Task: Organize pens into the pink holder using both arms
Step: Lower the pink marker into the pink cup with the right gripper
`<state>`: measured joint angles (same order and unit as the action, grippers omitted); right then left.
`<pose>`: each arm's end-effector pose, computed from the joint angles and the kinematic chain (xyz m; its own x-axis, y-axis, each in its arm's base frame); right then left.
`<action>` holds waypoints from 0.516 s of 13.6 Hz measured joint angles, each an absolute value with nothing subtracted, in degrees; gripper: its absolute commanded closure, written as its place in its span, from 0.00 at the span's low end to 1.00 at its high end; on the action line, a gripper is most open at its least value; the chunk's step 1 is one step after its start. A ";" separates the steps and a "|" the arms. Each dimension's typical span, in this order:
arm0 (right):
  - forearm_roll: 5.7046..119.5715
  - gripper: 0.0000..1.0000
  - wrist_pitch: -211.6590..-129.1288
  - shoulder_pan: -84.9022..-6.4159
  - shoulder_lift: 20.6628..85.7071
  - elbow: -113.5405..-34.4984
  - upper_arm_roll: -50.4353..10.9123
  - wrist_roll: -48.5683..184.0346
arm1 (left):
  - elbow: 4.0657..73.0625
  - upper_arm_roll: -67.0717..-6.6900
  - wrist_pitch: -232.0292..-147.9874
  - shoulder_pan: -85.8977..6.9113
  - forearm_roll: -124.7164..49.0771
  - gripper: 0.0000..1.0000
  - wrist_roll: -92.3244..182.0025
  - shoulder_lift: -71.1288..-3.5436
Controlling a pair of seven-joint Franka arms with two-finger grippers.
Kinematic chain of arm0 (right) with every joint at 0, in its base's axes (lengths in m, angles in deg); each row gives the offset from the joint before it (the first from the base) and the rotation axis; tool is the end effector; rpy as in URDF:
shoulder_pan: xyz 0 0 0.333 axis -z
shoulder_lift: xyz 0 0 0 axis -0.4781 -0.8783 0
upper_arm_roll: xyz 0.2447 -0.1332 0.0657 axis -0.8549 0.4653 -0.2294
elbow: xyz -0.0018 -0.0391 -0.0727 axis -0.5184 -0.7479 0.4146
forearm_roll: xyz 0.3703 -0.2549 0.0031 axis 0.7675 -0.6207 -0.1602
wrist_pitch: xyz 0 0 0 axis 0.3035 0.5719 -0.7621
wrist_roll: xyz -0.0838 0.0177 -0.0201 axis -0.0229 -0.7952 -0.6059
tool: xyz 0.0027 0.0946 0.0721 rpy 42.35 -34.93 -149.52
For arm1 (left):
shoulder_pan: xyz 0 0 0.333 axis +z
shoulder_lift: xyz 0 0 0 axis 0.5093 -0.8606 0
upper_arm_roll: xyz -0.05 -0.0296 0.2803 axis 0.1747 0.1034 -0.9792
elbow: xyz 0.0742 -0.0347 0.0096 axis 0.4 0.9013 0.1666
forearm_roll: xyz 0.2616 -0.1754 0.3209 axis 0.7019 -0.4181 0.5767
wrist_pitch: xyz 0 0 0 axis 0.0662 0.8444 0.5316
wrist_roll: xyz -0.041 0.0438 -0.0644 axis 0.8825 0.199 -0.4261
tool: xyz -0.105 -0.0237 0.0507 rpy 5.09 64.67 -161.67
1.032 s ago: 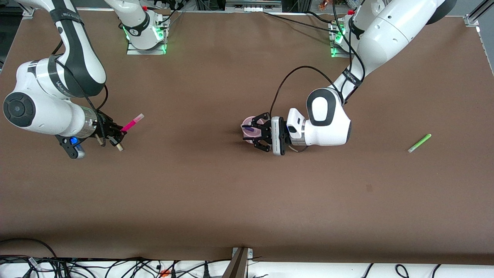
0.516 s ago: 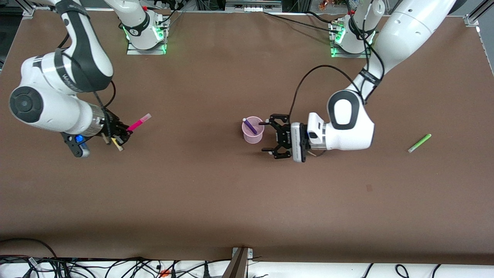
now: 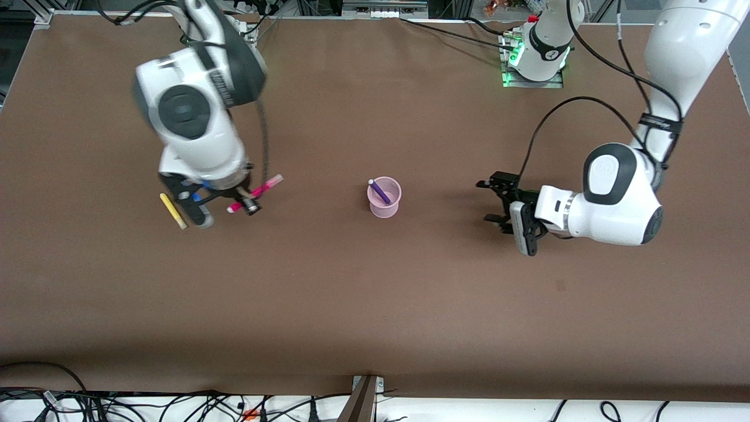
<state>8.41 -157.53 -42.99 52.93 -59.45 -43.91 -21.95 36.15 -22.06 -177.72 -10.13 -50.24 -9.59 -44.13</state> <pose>0.6265 0.3429 0.3906 0.6620 -0.7342 0.1507 -0.7488 -0.6565 0.0911 0.6444 -0.1593 0.2377 0.6802 -0.7148 0.1625 -0.6175 -0.4392 0.6525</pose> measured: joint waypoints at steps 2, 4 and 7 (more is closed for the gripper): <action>4.59 1.00 -157.71 -48.69 50.43 -56.99 -43.87 -28.10 | 36.14 -22.10 -175.24 -9.34 -40.08 0.00 0.39 -43.16; 3.06 1.00 -157.90 -52.56 47.88 -53.57 -43.81 -34.04 | 35.92 -21.98 -172.76 -9.36 -29.75 0.00 11.80 -42.61; 0.26 1.00 -160.29 -56.03 44.24 -50.53 -43.73 -41.91 | 32.68 -21.71 -166.96 -9.58 -19.45 0.00 25.10 -40.99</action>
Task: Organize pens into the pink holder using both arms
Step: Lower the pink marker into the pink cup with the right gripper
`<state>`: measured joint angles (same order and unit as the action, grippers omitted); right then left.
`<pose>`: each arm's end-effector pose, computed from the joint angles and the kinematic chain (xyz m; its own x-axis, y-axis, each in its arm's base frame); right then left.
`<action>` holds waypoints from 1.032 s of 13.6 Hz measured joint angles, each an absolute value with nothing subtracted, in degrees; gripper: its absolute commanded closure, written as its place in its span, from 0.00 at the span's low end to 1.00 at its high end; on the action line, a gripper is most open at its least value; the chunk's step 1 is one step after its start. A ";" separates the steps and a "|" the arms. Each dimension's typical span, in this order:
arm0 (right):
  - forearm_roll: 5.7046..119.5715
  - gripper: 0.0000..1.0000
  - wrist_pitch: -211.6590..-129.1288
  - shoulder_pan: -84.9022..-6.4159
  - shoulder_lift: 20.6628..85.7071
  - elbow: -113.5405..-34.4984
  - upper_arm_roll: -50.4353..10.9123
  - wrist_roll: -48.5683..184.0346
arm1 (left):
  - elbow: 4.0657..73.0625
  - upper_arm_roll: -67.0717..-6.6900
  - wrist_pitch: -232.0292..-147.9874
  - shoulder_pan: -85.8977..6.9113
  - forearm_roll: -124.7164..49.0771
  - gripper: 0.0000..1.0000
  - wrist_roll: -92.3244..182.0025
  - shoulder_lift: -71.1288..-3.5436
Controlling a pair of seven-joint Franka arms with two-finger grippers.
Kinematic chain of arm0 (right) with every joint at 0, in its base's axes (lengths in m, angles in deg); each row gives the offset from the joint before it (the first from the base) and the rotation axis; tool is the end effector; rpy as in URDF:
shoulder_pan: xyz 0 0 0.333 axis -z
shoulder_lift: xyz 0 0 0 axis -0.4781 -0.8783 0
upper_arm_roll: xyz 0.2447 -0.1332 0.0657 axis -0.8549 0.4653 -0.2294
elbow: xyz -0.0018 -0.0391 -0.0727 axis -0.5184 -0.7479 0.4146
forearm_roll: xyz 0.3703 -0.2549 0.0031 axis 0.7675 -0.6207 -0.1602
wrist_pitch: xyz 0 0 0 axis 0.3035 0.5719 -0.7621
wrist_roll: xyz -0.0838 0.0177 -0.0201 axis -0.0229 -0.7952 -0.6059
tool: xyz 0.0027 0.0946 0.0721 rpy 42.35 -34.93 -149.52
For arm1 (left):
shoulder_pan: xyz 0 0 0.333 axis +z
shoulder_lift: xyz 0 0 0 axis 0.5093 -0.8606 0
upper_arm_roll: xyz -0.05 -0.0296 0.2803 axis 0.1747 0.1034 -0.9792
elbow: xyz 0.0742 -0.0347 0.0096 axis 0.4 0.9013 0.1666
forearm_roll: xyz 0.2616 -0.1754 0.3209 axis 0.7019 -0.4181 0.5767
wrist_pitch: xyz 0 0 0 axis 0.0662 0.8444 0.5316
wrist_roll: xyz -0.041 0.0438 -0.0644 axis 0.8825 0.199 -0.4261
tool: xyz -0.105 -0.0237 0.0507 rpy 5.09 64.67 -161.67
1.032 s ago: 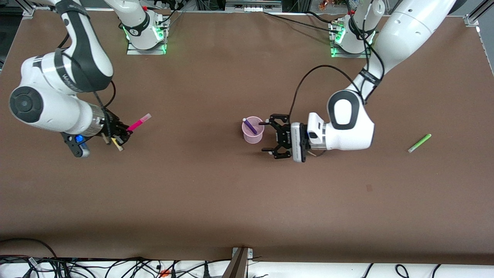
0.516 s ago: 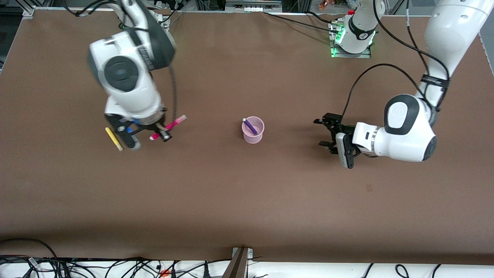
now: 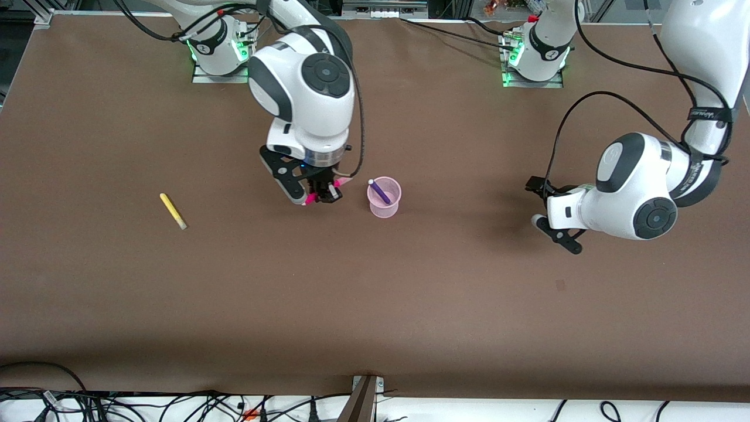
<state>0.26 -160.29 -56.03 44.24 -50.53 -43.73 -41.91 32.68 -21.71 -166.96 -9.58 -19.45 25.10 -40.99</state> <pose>0.5810 0.4827 0.3701 0.5602 -0.7897 0.2500 -0.8090 -0.5864 -0.0397 0.6463 -0.0991 0.2708 0.8004 -0.4772 -0.3629 -0.4254 -0.8786 0.2170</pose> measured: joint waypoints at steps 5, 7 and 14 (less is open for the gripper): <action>-8.82 1.00 -164.26 -62.90 38.81 -48.99 -41.28 -50.77 | 24.11 -20.77 -159.15 -9.83 -14.82 0.00 39.14 -33.35; -10.89 1.00 -164.33 -67.74 37.27 -48.62 -36.87 -51.12 | 21.13 -20.30 -156.56 -10.16 -14.95 0.00 41.04 -29.71; -13.98 1.00 -164.58 -81.93 32.25 -47.76 -24.74 -52.46 | 21.08 -44.33 -159.60 -25.01 -22.83 0.00 42.24 -18.59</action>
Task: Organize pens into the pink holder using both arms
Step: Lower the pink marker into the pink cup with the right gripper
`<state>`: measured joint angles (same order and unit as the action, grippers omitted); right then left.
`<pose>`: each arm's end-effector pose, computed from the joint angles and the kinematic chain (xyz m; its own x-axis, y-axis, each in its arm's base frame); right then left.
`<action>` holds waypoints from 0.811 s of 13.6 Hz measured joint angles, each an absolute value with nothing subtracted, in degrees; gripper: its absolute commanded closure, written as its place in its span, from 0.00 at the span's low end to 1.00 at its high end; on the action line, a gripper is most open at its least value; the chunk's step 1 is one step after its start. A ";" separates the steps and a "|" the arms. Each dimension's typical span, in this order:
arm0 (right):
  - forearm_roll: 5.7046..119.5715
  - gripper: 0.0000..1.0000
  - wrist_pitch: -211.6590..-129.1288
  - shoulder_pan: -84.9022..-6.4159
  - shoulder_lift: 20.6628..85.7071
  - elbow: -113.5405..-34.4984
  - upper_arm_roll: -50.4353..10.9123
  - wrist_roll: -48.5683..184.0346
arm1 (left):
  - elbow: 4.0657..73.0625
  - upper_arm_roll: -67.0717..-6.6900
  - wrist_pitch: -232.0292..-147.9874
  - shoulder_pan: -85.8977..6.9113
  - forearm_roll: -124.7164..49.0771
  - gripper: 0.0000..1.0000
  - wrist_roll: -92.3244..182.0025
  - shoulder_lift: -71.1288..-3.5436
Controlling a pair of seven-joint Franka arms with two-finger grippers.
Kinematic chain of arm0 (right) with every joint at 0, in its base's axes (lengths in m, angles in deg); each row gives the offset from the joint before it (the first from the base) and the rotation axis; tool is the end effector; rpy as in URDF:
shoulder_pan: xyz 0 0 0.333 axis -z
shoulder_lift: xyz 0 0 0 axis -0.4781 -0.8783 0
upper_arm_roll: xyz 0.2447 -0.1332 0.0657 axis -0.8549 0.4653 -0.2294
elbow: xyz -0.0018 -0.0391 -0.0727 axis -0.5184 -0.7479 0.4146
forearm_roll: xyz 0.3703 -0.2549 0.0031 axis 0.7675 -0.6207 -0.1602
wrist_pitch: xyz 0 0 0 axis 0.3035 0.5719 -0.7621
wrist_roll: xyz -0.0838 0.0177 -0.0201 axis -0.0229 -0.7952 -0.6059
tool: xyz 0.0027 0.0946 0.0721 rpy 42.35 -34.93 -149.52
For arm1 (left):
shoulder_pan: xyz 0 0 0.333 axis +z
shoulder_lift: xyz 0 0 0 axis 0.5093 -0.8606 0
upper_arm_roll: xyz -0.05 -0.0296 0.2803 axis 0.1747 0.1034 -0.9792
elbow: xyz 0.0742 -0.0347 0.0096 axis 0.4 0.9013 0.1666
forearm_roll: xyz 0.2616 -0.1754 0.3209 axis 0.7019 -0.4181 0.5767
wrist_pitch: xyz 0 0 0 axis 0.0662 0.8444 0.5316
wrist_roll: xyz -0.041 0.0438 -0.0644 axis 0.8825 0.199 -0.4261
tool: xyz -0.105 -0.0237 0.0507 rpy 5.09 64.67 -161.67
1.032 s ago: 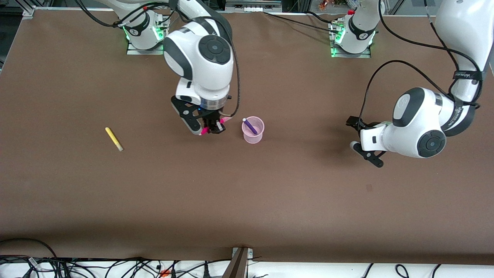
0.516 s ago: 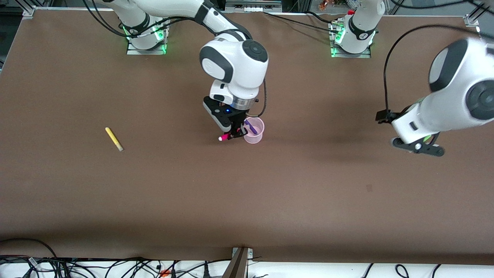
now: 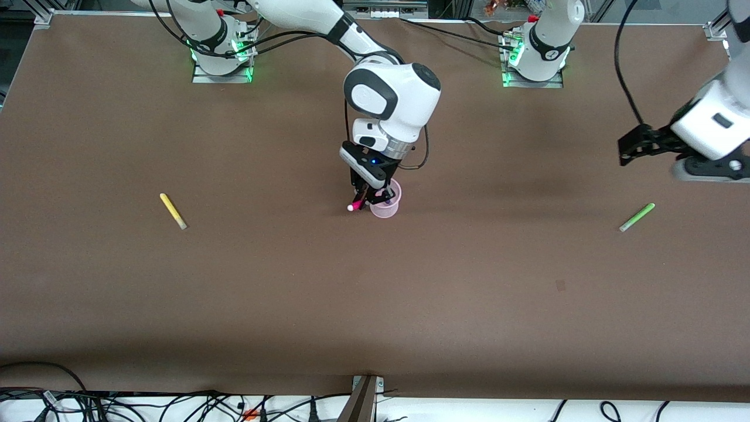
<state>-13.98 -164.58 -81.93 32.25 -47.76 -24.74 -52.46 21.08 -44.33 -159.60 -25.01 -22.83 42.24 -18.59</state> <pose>0.5064 0.5841 0.2403 0.5395 -0.5869 0.6038 -0.7014 -0.7099 -0.0633 0.6380 -0.0384 0.5772 0.9993 -0.0165 -0.0347 -0.0194 -0.9962 -0.0849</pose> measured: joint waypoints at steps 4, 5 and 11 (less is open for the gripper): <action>-14.81 1.00 -164.58 -84.74 30.77 -47.02 -21.61 -53.83 | 29.81 -55.21 -165.58 -33.35 -23.24 0.00 41.99 -13.80; -14.86 1.00 -164.59 -84.97 30.66 -46.90 -21.45 -53.89 | 32.01 -55.48 -166.68 -33.67 -23.24 0.00 42.01 -12.31; -15.84 0.81 -164.55 -86.79 30.46 -46.61 -21.36 -54.96 | 35.14 -55.58 -167.35 -33.76 -23.31 0.00 42.01 -9.95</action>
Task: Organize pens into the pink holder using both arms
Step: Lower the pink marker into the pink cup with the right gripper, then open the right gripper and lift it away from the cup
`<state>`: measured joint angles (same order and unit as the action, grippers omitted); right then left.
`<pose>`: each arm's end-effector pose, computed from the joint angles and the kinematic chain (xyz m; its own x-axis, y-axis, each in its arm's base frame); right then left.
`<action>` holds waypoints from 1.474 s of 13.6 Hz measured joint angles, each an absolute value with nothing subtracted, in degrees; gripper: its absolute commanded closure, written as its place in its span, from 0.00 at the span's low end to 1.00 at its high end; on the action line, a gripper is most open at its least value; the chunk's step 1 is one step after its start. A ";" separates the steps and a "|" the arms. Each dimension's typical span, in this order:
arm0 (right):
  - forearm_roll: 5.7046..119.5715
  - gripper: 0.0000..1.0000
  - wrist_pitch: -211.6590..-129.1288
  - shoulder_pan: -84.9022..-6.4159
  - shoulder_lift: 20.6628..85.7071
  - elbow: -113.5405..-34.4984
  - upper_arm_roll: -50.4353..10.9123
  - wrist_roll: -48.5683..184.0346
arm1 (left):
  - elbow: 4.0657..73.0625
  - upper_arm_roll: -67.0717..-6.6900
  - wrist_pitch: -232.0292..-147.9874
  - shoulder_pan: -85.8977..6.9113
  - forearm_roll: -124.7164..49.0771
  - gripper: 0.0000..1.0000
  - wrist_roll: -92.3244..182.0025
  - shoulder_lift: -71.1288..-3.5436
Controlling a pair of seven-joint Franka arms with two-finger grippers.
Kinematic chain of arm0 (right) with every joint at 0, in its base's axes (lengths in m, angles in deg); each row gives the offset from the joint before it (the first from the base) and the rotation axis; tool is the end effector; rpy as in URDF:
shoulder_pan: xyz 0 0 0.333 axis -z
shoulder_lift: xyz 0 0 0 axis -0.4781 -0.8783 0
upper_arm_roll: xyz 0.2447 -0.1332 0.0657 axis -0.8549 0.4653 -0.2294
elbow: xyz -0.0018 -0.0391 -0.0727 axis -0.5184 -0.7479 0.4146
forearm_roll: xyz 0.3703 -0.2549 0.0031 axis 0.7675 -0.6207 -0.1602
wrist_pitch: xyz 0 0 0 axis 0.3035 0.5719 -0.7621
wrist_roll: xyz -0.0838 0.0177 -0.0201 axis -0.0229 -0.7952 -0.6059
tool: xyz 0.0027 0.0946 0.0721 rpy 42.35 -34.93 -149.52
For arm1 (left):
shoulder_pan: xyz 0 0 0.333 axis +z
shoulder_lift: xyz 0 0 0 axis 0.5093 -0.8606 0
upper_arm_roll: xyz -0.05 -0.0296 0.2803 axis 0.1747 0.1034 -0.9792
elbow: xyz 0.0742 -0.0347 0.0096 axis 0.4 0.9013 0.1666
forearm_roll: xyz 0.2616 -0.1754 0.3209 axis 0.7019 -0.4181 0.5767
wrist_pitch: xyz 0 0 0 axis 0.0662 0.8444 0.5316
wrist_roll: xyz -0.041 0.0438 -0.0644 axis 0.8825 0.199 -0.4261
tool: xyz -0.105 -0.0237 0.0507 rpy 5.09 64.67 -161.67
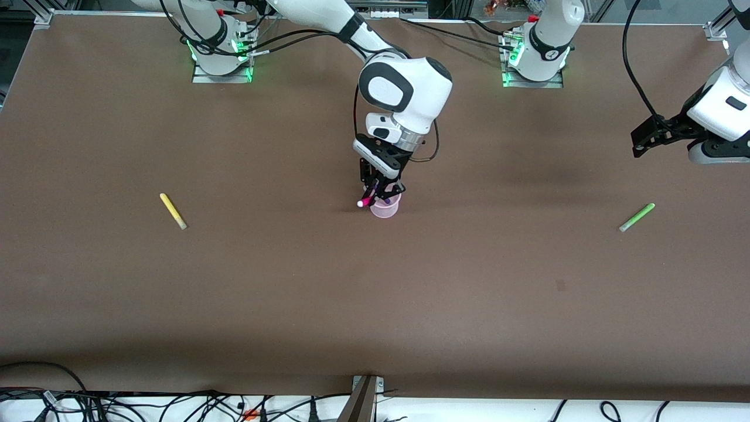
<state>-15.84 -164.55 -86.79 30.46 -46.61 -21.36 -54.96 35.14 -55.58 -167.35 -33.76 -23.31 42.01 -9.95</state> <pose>0.4870 0.6043 0.2313 0.5100 -0.5556 0.6567 -0.6783 -0.7292 -0.0902 0.6083 -0.0176 0.5518 1.0000 0.0090 0.0038 0.0094 -0.9954 -0.0958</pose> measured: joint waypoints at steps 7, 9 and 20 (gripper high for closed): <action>-16.14 0.01 -164.55 -86.88 30.14 -45.73 -20.16 -55.00 | 35.07 -55.39 -166.90 -34.43 -23.41 0.00 41.52 -9.82; -13.29 0.01 -164.48 -86.18 31.03 -43.66 -19.37 -52.87 | 35.03 -55.37 -166.87 -34.45 -23.42 0.00 41.35 -9.81; 23.91 0.01 -141.47 -61.17 51.91 -41.27 -18.02 6.11 | 35.01 -55.00 -165.90 -34.53 -23.46 0.00 41.30 -9.81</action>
